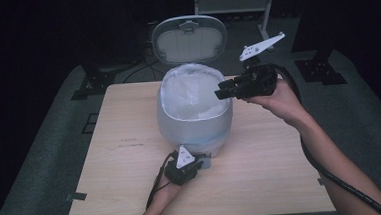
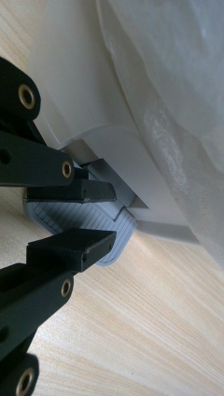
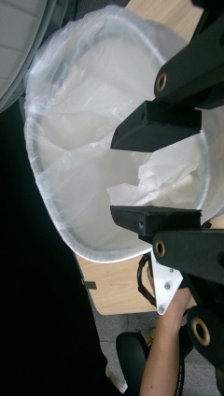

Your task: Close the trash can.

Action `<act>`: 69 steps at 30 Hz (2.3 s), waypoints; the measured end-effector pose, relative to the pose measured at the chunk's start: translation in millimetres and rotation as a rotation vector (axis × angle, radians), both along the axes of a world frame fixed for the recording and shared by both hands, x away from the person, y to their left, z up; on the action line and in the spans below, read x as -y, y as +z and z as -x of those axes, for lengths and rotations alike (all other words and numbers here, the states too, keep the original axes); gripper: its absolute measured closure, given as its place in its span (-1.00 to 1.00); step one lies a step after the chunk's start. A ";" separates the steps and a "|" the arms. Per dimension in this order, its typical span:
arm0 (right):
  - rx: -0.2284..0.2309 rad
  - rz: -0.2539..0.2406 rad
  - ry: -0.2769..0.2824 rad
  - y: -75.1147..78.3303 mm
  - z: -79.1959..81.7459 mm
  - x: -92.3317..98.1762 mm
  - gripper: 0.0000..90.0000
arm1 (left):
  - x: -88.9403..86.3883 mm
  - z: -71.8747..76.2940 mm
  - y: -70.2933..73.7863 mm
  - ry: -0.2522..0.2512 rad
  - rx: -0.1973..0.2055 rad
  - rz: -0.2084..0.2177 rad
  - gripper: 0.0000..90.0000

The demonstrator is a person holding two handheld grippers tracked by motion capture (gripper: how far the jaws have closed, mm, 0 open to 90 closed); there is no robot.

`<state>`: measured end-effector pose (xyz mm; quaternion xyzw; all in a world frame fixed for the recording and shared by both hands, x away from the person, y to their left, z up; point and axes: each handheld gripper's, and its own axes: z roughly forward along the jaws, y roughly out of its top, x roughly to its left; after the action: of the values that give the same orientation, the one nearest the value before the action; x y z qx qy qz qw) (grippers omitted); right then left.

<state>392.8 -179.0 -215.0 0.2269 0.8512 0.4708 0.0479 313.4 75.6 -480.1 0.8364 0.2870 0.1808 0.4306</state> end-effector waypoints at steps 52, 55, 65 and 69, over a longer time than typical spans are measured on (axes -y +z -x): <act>-0.055 -0.039 -0.162 -83.6 45.9 114.9 0.23 | -20.2 25.9 41.9 -0.026 0.043 -0.065 0.18; -0.062 -0.042 -0.173 -89.6 46.6 118.6 0.22 | -24.9 26.5 42.7 -0.029 0.041 -0.061 0.14; -0.072 -0.044 -0.194 -105.4 48.8 126.2 0.19 | -47.7 23.3 35.6 0.015 -0.002 -0.017 -0.01; -0.079 -0.042 -0.199 -110.9 49.5 127.7 0.19 | -54.7 23.0 33.9 0.037 0.008 -0.021 -0.09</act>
<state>343.3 -306.6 -325.9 0.3294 0.8158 0.4721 0.0560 290.5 130.3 -446.2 0.8346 0.2989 0.1953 0.4194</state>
